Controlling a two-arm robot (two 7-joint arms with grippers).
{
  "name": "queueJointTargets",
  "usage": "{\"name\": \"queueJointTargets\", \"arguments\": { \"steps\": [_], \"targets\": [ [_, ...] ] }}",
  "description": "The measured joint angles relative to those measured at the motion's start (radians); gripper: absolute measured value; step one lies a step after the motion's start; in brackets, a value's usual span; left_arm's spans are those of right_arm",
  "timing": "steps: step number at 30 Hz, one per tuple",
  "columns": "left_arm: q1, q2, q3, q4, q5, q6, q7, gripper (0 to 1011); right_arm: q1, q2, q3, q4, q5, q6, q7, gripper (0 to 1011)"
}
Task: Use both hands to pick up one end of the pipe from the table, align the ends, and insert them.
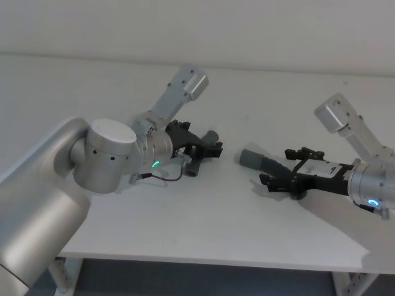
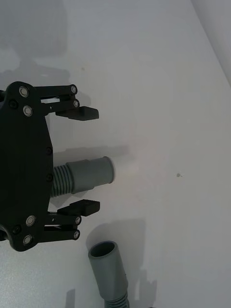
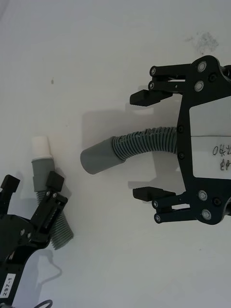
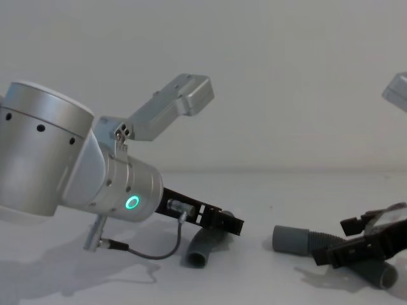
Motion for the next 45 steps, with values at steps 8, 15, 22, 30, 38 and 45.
{"name": "queueJointTargets", "arguments": {
  "steps": [8, 15, 22, 30, 38, 45],
  "targets": [
    [0.001, -0.004, -0.001, 0.004, 0.003, 0.001, -0.007, 1001, 0.009, -0.005, -0.013, 0.014, 0.001, 0.005, -0.005, 1001],
    [0.008, -0.012, -0.011, 0.006, 0.001, 0.015, -0.01, 1001, 0.014, -0.008, -0.019, 0.022, 0.004, 0.006, -0.009, 1001],
    [0.015, -0.021, -0.026, 0.009, -0.008, 0.034, -0.01, 1001, 0.02, -0.008, -0.024, 0.028, 0.01, 0.004, -0.014, 1001],
    [0.023, -0.033, -0.047, 0.013, -0.019, 0.052, -0.007, 1001, 0.025, -0.009, -0.027, 0.035, 0.018, 0.004, -0.017, 1001],
    [0.028, -0.038, -0.057, 0.015, -0.024, 0.061, -0.005, 1001, 0.029, -0.009, -0.029, 0.039, 0.023, 0.005, -0.02, 1001],
    [0.029, -0.041, -0.063, 0.017, -0.027, 0.067, -0.004, 998, 0.03, -0.01, -0.03, 0.041, 0.025, 0.005, -0.02, 929]
  ]
}}
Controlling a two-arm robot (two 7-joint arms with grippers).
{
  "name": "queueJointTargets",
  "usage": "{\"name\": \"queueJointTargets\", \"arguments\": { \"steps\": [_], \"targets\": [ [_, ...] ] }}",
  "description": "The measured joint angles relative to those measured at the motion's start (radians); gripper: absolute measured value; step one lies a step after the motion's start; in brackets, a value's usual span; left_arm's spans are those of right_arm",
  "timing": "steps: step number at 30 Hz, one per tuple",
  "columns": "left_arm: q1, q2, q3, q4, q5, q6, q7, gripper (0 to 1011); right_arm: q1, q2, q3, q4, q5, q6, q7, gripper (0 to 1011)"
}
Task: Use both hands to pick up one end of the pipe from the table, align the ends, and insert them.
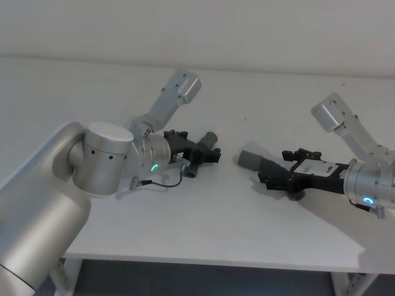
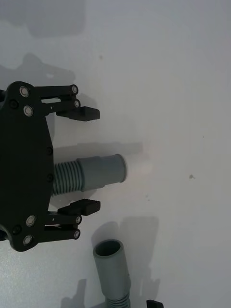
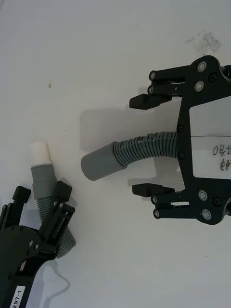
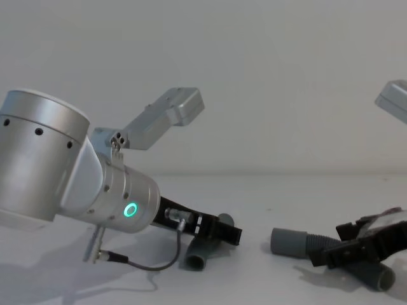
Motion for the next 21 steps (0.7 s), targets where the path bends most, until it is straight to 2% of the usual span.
{"name": "queueJointTargets", "arguments": {
  "steps": [2, 3, 5, 9, 20, 21],
  "targets": [
    [0.0, 0.0, -0.002, 0.001, 0.0, 0.001, 0.0, 968, 0.0, 0.0, 0.0, 0.0, 0.0, 0.0, 0.0, 908],
    [0.001, 0.0, -0.003, 0.001, 0.0, 0.002, 0.001, 957, 0.0, 0.0, 0.0, 0.001, 0.001, 0.0, 0.0, 857],
    [0.001, -0.001, -0.004, 0.001, 0.0, 0.003, 0.002, 909, 0.0, 0.0, 0.0, 0.001, 0.001, 0.0, 0.0, 823],
    [0.002, -0.001, -0.005, 0.002, 0.0, 0.004, 0.003, 817, 0.001, 0.0, -0.001, 0.001, 0.002, 0.001, -0.001, 694],
    [0.003, -0.001, -0.006, 0.003, -0.001, 0.006, 0.004, 733, 0.002, 0.0, -0.001, 0.002, 0.003, 0.001, -0.001, 348],
    [0.003, -0.001, -0.006, 0.003, -0.001, 0.006, 0.004, 730, 0.002, 0.0, -0.001, 0.002, 0.003, 0.001, -0.001, 291]
  ]
}}
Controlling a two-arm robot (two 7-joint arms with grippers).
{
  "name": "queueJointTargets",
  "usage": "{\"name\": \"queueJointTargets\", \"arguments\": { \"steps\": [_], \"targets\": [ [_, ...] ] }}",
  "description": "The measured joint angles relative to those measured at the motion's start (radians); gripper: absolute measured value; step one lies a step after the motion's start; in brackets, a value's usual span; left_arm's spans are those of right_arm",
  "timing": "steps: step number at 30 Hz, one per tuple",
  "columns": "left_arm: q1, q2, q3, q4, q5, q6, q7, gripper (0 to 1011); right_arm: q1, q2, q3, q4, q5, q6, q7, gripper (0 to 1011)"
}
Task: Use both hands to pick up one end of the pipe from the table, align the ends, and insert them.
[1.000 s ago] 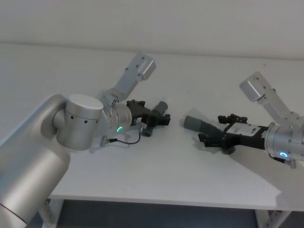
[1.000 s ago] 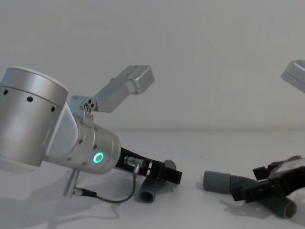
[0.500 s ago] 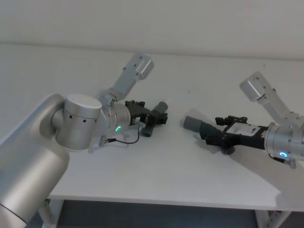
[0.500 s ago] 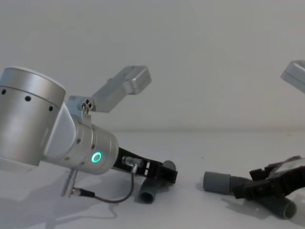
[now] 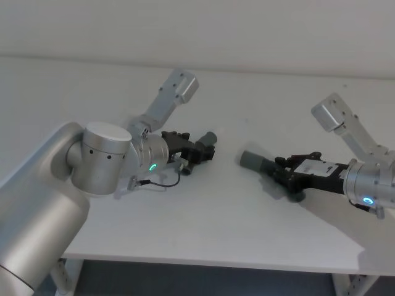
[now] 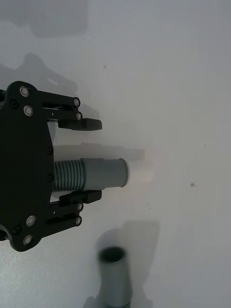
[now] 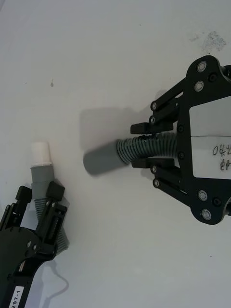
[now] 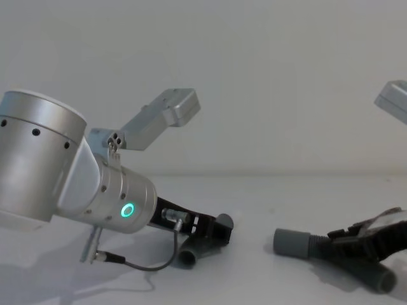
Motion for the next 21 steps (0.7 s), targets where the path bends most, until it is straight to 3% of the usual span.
{"name": "queueJointTargets", "arguments": {
  "steps": [4, 21],
  "targets": [
    [0.0, 0.0, 0.0, 0.0, 0.0, 0.0, 0.0, 710, 0.0, 0.0, 0.0, 0.0, 0.0, 0.0, 0.0, 248],
    [0.001, 0.001, 0.0, 0.001, 0.0, 0.002, -0.002, 603, 0.0, 0.0, 0.001, -0.001, 0.001, -0.001, -0.001, 249]
  ]
}}
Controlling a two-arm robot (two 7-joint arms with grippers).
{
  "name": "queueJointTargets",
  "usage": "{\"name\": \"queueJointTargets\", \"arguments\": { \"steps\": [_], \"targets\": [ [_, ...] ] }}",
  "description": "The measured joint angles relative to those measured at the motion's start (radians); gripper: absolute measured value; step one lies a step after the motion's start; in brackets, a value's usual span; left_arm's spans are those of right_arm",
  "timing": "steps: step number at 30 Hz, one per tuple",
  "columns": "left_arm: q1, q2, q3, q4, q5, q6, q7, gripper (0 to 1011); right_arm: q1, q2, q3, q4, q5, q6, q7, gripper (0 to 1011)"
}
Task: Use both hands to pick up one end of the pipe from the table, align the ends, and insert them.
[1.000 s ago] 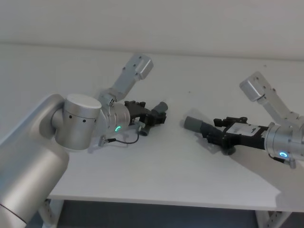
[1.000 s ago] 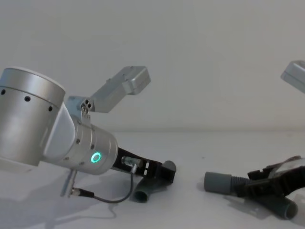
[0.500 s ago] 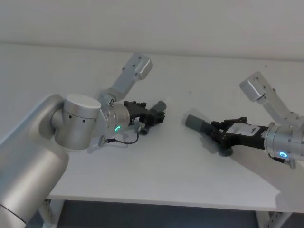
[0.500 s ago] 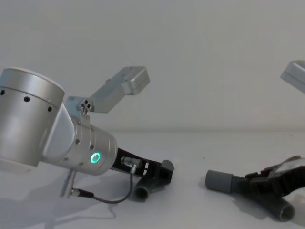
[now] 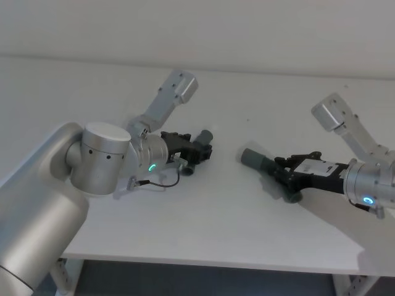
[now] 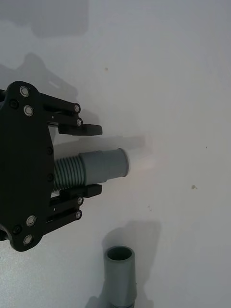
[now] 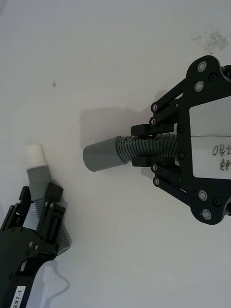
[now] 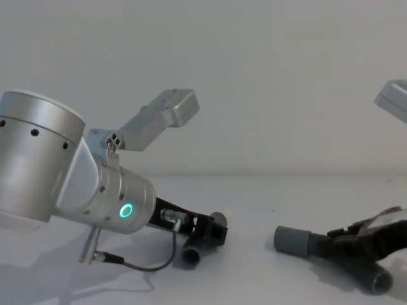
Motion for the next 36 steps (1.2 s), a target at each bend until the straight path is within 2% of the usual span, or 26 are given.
{"name": "queueJointTargets", "arguments": {
  "steps": [4, 12, 13, 14, 18, 25, 36],
  "targets": [
    [-0.003, 0.006, 0.005, -0.006, 0.009, -0.001, -0.004, 576, -0.006, 0.001, 0.008, -0.007, 0.005, -0.01, -0.008, 249],
    [-0.012, 0.023, 0.023, -0.024, 0.036, -0.032, -0.015, 517, -0.034, 0.009, 0.055, -0.043, 0.03, -0.054, -0.042, 249],
    [-0.014, 0.024, 0.024, -0.026, 0.039, -0.037, -0.016, 486, -0.037, 0.011, 0.06, -0.046, 0.032, -0.057, -0.046, 248],
    [-0.019, 0.027, 0.026, -0.031, 0.045, -0.048, -0.018, 407, -0.04, 0.012, 0.065, -0.05, 0.035, -0.06, -0.049, 248],
    [-0.033, 0.03, 0.034, -0.039, 0.061, -0.079, -0.025, 358, -0.056, 0.02, 0.087, -0.07, 0.049, -0.073, -0.065, 249],
    [-0.052, 0.03, 0.049, -0.045, 0.083, -0.126, -0.041, 354, -0.075, 0.032, 0.106, -0.091, 0.064, -0.083, -0.08, 249],
    [-0.052, 0.022, 0.051, -0.049, 0.088, -0.151, -0.06, 354, -0.088, 0.045, 0.114, -0.106, 0.079, -0.093, -0.09, 249]
  ]
}}
